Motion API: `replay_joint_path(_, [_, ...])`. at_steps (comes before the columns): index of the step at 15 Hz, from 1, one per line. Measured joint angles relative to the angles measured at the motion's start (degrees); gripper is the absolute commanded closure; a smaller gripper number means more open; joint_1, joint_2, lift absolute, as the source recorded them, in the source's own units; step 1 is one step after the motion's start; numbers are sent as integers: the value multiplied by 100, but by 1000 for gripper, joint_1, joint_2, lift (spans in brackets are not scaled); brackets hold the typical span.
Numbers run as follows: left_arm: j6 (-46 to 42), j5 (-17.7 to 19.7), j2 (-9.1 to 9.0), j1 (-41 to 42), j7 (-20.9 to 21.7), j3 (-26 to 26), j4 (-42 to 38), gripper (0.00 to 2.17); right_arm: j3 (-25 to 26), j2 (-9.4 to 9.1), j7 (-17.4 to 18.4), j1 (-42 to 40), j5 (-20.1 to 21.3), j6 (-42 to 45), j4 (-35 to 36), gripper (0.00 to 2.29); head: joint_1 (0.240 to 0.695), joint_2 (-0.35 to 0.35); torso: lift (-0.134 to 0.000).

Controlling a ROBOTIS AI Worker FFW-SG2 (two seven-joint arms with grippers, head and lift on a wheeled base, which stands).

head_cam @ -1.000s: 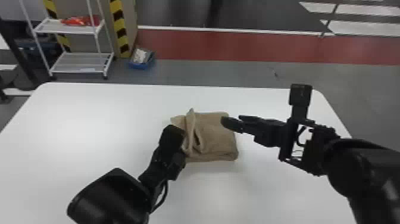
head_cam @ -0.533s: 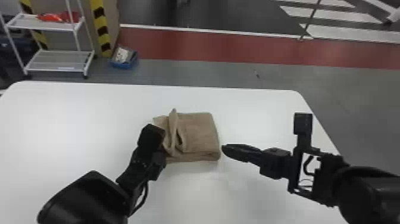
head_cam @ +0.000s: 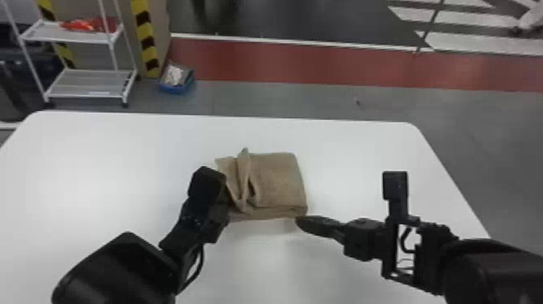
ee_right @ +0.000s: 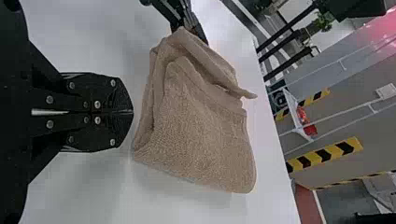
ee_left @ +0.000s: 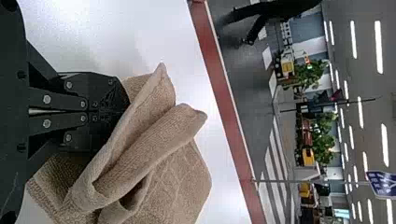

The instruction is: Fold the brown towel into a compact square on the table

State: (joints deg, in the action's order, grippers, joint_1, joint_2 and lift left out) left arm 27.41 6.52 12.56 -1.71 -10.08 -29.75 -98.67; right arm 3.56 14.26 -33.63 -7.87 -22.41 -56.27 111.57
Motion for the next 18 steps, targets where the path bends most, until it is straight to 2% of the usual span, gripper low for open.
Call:
replay_joint_path(4, [83, 37, 140, 227, 49, 204, -439, 1717, -338, -67, 160, 554, 223, 111, -551, 2067, 695, -88, -124])
replay_joint_path(8, [135, 56, 350, 557, 80, 571, -943, 1717, -438, -117, 224, 1031, 464, 174, -1102, 2067, 695, -56, -124])
replay_joint_path(10, [138, 115, 451, 671, 101, 801, -1059, 1717, -458, -121, 284, 1481, 589, 234, -1697, 2067, 695, -49, -124])
replay_joint_path(13, [122, 191, 483, 697, 115, 915, -1066, 1717, -503, -152, 419, 2232, 724, 735, -2775, 2057, 695, -55, -124])
replay_joint_path(14, [107, 192, 484, 694, 122, 916, -1032, 1717, -450, -157, 396, 2282, 717, 863, -2898, 1997, 695, -58, -124])
replay_joint_path(16, [-30, 210, 474, 626, 213, 898, -846, 1717, -114, -144, 108, 1968, 579, 1052, -2702, 1841, 695, -68, -124])
replay_joint_path(17, [-161, 240, 460, 537, 295, 883, -673, 1717, 146, -113, -269, 1717, 471, 1179, -2491, 1679, 695, -74, -124])
replay_joint_path(18, [-332, 275, 450, 441, 389, 864, -483, 1720, 415, -64, -626, 1475, 352, 1343, -2309, 1312, 695, -94, -124])
